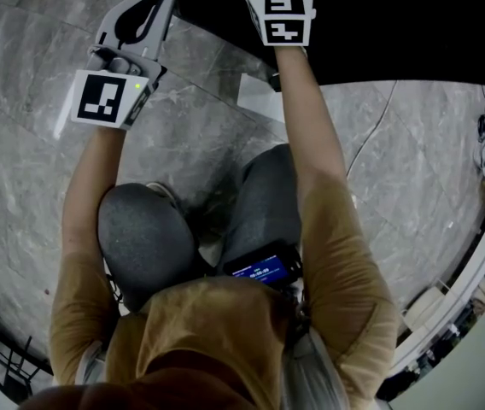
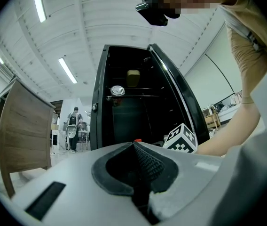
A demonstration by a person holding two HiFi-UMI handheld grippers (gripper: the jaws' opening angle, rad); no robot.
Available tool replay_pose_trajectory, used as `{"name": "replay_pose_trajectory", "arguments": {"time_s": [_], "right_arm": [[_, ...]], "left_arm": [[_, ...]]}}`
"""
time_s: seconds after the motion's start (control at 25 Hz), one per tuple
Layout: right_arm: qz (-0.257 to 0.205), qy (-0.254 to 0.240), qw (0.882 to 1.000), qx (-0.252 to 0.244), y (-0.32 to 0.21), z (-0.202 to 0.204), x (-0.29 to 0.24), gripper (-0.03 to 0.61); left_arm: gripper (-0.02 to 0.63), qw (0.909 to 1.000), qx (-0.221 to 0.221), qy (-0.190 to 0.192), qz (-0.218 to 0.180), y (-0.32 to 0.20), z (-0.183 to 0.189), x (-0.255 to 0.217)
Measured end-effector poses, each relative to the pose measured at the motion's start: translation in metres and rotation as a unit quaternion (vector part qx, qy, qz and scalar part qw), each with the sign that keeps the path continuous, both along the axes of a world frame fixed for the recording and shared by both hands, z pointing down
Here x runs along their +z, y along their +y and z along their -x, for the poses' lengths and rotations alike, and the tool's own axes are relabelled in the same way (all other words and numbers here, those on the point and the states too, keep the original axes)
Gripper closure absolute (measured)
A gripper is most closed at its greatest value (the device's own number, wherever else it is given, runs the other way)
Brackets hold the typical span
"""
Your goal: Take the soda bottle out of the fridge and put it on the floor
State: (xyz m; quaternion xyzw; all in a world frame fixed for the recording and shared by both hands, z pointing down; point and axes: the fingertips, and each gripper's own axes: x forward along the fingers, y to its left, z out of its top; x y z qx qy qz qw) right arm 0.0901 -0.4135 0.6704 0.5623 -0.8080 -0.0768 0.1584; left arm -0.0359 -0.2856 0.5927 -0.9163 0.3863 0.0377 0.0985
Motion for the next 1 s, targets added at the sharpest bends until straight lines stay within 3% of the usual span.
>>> {"name": "replay_pose_trajectory", "arguments": {"time_s": [0.44, 0.72, 1.0], "right_arm": [[0.020, -0.045, 0.999, 0.018, -0.011, -0.005, 0.009, 0.271], [0.021, -0.058, 0.998, 0.021, -0.018, -0.006, 0.008, 0.272], [0.011, -0.039, 0.999, 0.009, -0.001, -0.006, 0.007, 0.272]], "left_arm": [[0.612, 0.9998, -0.005, -0.004, -0.018, 0.010, 0.008, -0.002], [0.612, 0.9997, -0.020, -0.012, 0.002, 0.011, 0.012, 0.000], [0.612, 0.9996, -0.013, -0.008, -0.023, 0.019, -0.004, -0.008]]}}
